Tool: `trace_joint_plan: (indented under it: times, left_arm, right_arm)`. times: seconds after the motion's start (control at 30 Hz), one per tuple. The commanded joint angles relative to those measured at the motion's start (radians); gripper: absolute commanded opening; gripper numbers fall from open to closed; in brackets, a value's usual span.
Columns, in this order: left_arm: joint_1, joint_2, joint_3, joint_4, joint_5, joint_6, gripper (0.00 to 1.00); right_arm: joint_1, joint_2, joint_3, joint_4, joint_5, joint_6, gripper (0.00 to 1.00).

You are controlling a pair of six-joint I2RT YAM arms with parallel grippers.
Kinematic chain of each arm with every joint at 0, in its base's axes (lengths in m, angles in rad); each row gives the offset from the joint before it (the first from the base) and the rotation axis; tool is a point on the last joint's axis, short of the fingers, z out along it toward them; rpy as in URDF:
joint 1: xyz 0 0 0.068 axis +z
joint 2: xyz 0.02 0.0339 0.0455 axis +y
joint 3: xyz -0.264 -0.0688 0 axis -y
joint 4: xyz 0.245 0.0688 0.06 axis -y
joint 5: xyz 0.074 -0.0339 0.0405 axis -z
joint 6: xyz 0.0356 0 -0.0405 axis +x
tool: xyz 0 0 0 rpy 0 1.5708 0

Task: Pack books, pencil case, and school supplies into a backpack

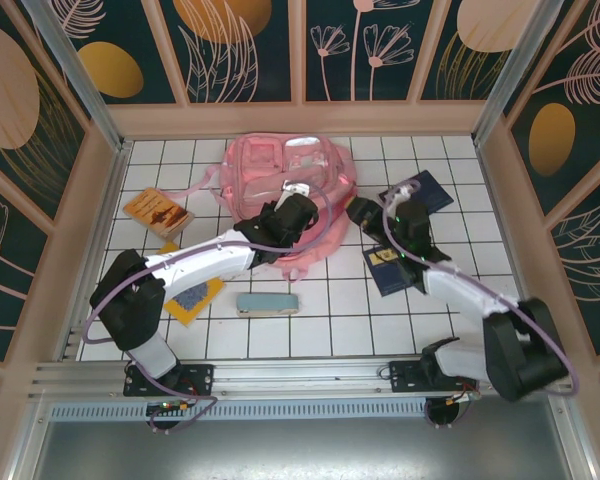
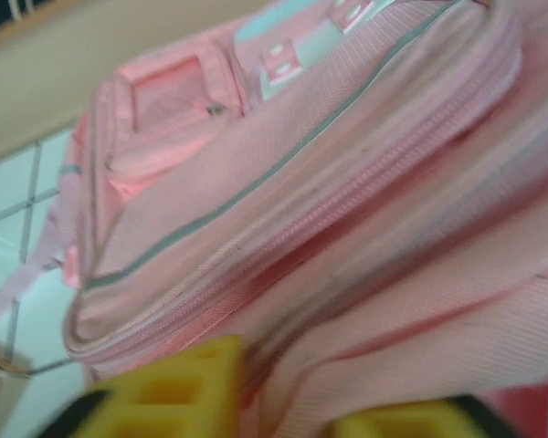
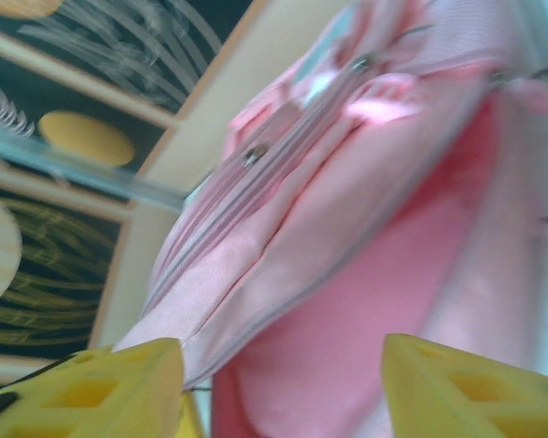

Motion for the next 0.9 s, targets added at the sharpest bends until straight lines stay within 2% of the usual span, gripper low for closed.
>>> trace_joint_plan:
  times: [0.0,0.07,0.1,0.27,0.3,0.4,0.53,0.6,0.67,0.7,0.73,0.77,0.87]
  left_arm:
    - [0.004,-0.049,-0.036,0.045,0.101,-0.087,0.57]
    - [0.003,-0.075,-0.049,0.043,0.155,-0.118,0.73]
    - [0.002,-0.091,-0.054,0.041,0.192,-0.130,0.77]
    - [-0.001,-0.162,-0.068,0.066,0.350,-0.213,0.79]
    - [-0.003,-0.176,-0.083,0.087,0.390,-0.234,0.87]
    - [-0.024,-0.205,-0.137,0.153,0.469,-0.312,0.87]
    - [-0.101,-0.178,-0.193,0.227,0.526,-0.401,0.80]
    - [-0.144,-0.129,-0.195,0.258,0.556,-0.434,0.73]
    - [-0.178,-0.069,-0.179,0.268,0.551,-0.451,0.71]
    - [-0.190,-0.040,-0.169,0.272,0.556,-0.462,0.70]
    - [-0.194,-0.018,-0.162,0.281,0.560,-0.472,0.70]
    - [-0.201,0.002,-0.161,0.300,0.573,-0.481,0.70]
    - [-0.203,0.068,-0.160,0.352,0.613,-0.507,0.71]
  right_arm:
    - [-0.037,-0.159,-0.113,-0.120,0.145,-0.025,0.64]
    - [-0.063,-0.259,-0.168,-0.197,0.183,-0.024,0.66]
    - [-0.077,-0.309,-0.194,-0.229,0.196,-0.024,0.67]
    - [-0.160,-0.465,-0.269,-0.324,0.245,-0.038,0.72]
    - [-0.193,-0.468,-0.275,-0.326,0.245,-0.050,0.73]
    - [-0.328,-0.407,-0.271,-0.316,0.195,-0.069,0.73]
    - [-0.497,-0.288,-0.259,-0.261,0.085,-0.080,0.74]
    - [-0.547,-0.242,-0.249,-0.228,0.079,-0.099,0.76]
    - [-0.590,-0.188,-0.241,-0.194,0.073,-0.114,0.78]
    - [-0.616,-0.156,-0.233,-0.180,0.055,-0.119,0.82]
    - [-0.635,-0.130,-0.221,-0.171,0.040,-0.123,0.84]
    - [-0.649,-0.096,-0.207,-0.161,0.029,-0.130,0.90]
    - [-0.677,-0.006,-0.162,-0.141,0.012,-0.152,0.93]
